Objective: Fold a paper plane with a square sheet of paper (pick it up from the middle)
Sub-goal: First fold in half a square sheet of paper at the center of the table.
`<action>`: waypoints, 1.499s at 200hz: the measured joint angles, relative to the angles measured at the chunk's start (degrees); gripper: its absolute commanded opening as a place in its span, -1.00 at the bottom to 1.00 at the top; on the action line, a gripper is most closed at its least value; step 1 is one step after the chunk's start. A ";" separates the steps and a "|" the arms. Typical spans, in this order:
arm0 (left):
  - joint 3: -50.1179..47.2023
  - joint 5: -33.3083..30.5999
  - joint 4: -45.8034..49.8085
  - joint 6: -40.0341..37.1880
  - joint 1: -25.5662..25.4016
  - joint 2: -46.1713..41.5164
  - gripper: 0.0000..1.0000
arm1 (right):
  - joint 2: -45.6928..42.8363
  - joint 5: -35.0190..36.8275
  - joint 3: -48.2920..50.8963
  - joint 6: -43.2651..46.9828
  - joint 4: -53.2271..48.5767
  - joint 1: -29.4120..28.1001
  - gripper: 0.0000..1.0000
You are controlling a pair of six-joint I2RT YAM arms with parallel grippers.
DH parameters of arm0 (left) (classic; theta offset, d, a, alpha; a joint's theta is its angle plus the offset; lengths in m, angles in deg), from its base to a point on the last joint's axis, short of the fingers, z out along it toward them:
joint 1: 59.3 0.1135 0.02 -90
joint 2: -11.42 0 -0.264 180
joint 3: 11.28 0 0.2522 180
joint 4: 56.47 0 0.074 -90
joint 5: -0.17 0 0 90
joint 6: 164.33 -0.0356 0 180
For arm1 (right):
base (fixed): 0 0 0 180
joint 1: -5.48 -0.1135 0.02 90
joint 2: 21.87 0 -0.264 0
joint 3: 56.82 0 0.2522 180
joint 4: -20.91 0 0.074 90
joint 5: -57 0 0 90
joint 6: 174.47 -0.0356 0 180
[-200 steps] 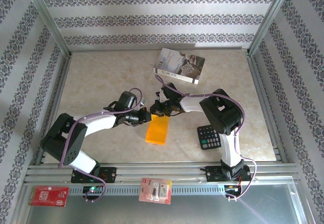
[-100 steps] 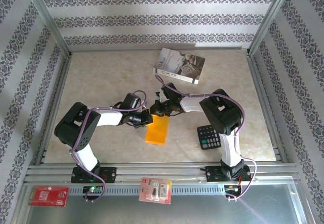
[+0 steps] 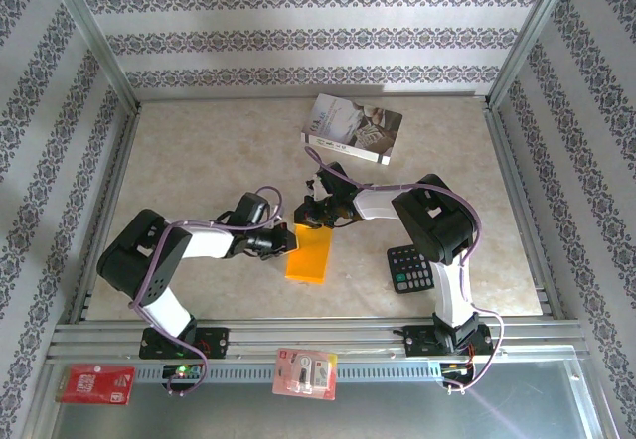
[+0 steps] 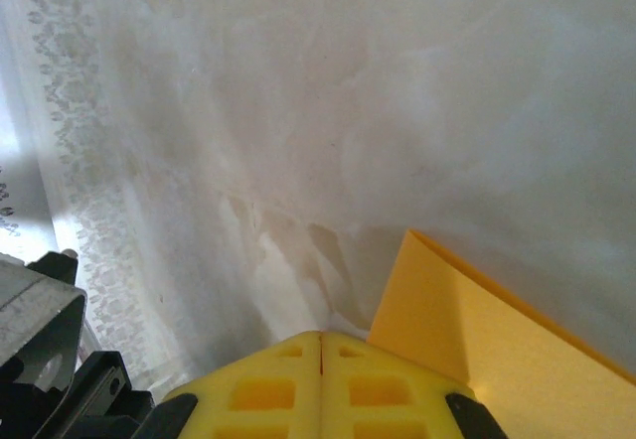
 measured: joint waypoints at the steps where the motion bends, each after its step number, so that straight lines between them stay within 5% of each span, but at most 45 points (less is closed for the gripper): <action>1: -0.09 0.00 -0.07 0.04 -0.02 -0.04 -1.00 | 0.00 0.00 0.00 0.00 0.00 0.00 -1.00; 144: -9.99 -2.03 -3.45 5.90 -6.64 -8.63 -1.00 | 0.09 0.02 -0.24 0.00 -0.35 -0.04 -1.00; 267: -11.26 -2.43 8.94 5.68 -11.26 -16.59 -1.00 | 0.31 0.02 -0.92 0.07 -1.44 -0.07 -1.00; 300: -10.86 -2.45 14.01 3.89 -11.32 -25.07 -0.76 | 0.66 -0.94 -1.90 1.97 -2.84 -0.04 -1.00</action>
